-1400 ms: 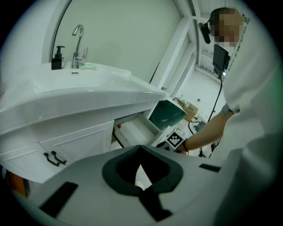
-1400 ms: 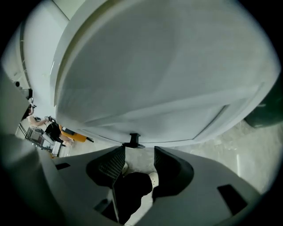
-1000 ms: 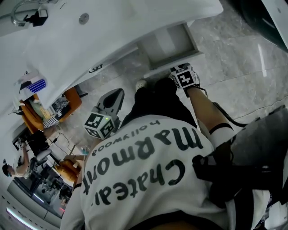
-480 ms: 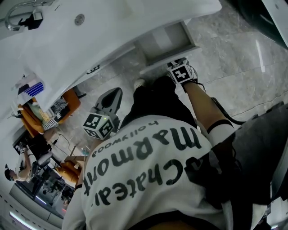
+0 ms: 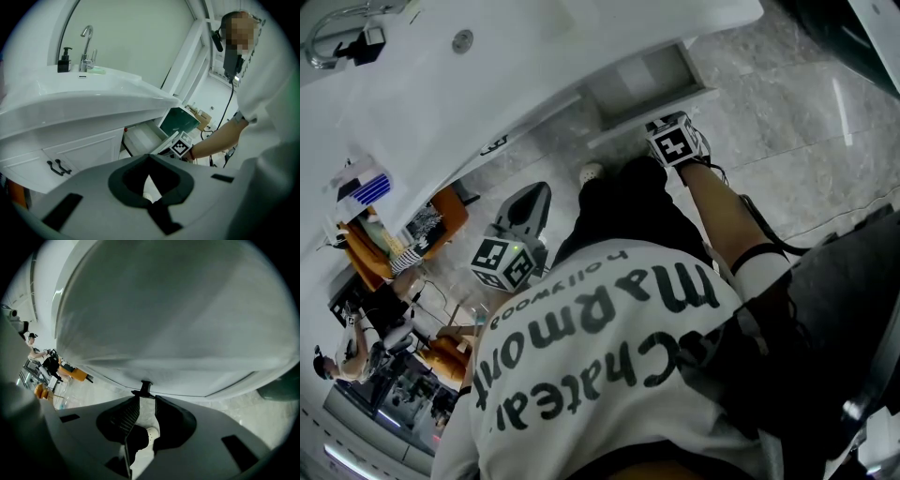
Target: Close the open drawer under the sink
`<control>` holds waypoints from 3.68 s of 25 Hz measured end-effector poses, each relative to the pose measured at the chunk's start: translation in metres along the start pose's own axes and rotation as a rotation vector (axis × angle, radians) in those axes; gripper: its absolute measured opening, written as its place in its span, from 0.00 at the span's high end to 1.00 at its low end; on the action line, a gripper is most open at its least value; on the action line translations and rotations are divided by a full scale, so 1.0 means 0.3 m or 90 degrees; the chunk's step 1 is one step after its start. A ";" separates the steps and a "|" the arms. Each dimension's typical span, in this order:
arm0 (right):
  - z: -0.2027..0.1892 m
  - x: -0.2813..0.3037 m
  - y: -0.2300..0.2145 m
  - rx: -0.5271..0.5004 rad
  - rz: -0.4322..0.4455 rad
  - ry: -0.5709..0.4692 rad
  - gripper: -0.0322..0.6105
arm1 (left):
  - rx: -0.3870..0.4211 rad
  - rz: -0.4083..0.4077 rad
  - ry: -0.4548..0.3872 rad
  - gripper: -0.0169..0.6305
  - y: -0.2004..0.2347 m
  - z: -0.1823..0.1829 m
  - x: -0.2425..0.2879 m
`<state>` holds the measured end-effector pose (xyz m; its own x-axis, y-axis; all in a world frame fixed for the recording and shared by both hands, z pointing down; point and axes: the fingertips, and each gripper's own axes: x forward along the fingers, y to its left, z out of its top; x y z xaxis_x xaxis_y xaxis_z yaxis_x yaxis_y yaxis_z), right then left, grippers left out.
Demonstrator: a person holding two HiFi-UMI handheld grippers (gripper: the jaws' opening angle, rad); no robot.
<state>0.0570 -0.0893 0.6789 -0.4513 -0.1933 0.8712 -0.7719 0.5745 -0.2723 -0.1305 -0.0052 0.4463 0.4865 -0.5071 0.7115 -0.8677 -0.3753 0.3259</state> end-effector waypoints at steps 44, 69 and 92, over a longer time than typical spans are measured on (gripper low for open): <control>0.197 0.052 -0.052 0.006 -0.064 -0.025 0.77 | -0.042 0.043 -0.005 0.96 0.056 -0.071 -0.032; 0.263 0.081 -0.056 0.030 -0.093 -0.044 0.77 | -0.058 0.049 -0.005 0.96 0.091 -0.079 -0.056; 0.286 0.078 -0.057 0.037 -0.109 -0.081 0.76 | -0.069 0.041 0.012 0.96 0.092 -0.159 -0.073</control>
<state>0.0214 -0.1719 0.6688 -0.3616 -0.3856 0.8489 -0.8649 0.4786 -0.1511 -0.1699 0.0327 0.4695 0.4281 -0.5121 0.7447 -0.9036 -0.2562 0.3433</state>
